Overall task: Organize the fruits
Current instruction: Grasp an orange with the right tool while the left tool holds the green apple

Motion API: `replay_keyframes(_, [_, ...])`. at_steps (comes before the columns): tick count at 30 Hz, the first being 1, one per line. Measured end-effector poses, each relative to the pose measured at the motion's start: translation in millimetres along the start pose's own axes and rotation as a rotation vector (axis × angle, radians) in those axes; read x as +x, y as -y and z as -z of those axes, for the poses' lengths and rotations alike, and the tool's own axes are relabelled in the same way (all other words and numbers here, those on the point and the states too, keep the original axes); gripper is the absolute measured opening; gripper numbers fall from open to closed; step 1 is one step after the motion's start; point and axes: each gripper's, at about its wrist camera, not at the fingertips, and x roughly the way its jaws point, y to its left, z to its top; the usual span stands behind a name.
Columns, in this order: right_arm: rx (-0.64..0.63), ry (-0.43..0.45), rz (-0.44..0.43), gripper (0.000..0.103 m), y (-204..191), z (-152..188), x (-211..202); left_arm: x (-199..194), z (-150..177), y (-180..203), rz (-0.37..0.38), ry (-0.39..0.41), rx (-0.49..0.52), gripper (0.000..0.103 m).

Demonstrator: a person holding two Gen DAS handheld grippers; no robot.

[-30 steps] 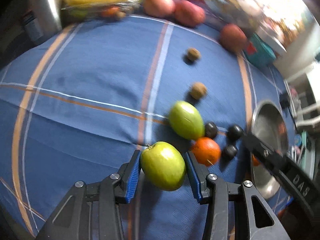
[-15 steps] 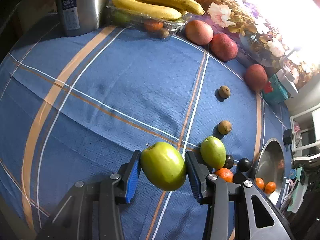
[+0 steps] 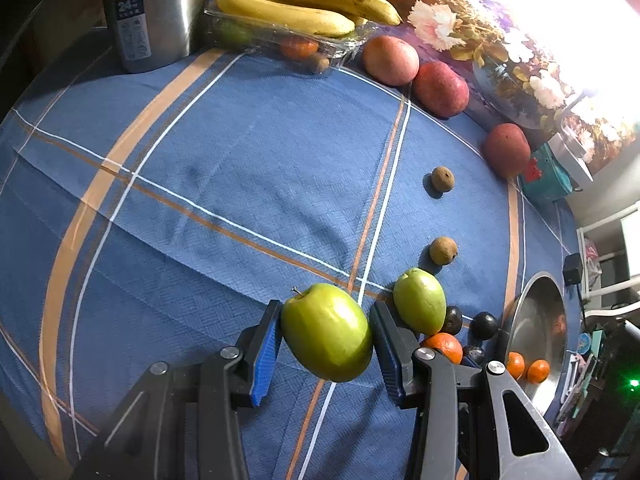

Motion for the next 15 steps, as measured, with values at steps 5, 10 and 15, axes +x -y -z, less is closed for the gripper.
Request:
replay_keyframes(5, [-0.001, -0.014, 0.005, 0.048, -0.7, 0.8, 6.8, 2.1, 0.1, -0.3, -0.002, -0.005, -0.001, 0.047])
replay_keyframes(10, [-0.001, -0.025, 0.007, 0.045, -2.0, 2.3, 12.1, 3.4, -0.7, 0.3, -0.002, -0.007, -0.002, 0.047])
replay_keyframes(15, [-0.006, -0.021, 0.002, 0.042, -5.5, 3.1, 9.2, 2.7, -1.1, -0.7, 0.002, -0.002, -0.006, 0.047])
